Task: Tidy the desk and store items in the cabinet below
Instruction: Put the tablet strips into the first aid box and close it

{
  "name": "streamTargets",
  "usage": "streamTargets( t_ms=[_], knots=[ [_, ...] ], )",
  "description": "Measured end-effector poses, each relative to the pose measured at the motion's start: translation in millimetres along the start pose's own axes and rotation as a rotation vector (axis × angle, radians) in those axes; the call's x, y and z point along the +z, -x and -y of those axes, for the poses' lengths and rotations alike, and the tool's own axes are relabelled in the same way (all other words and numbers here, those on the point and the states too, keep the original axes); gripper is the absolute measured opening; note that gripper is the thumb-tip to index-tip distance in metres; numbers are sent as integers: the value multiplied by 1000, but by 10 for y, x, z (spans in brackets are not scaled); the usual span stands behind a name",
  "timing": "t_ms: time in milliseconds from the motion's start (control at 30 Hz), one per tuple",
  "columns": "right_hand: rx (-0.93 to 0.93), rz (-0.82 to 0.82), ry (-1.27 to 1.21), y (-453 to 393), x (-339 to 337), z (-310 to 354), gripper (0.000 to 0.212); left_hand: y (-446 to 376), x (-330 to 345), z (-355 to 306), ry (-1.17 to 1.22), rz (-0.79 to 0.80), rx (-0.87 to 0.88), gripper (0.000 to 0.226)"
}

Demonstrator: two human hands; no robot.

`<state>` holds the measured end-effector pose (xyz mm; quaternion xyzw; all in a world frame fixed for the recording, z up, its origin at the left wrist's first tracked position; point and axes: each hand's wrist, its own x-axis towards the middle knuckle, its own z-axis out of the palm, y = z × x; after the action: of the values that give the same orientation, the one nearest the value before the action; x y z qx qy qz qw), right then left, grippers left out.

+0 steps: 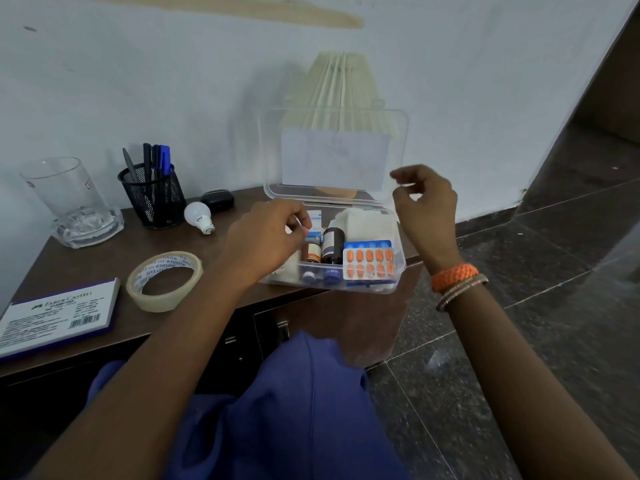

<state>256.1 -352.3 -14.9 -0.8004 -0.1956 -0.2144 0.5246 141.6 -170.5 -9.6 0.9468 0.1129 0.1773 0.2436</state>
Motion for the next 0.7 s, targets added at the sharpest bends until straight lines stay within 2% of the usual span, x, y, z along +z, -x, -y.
streamTargets(
  t_ms=[67,167,233,300,433,567,633,700],
  knots=[
    [10,-67,-17,-195,77,3,22,-4,-23,33,2,-46,-4,8],
    [-105,-130,50,-499,195,4,31,-21,-26,55,15,-108,14,12],
    [-180,-126,125,-704,253,32,36,-30,-23,49,23,-140,34,12],
    [-180,-65,199,-885,287,80,40,-34,-27,42,37,-163,54,11],
    [-172,4,336,-1060,310,114,27,-25,-48,37,50,-193,68,11],
    [-255,-43,327,-958,240,140,18,-14,-61,33,54,-262,80,11],
    [-326,-72,268,-777,137,161,18,-4,-87,17,78,-288,147,12],
    [-369,-69,213,-499,-3,187,19,20,-140,-13,73,-291,286,15]
  ],
)
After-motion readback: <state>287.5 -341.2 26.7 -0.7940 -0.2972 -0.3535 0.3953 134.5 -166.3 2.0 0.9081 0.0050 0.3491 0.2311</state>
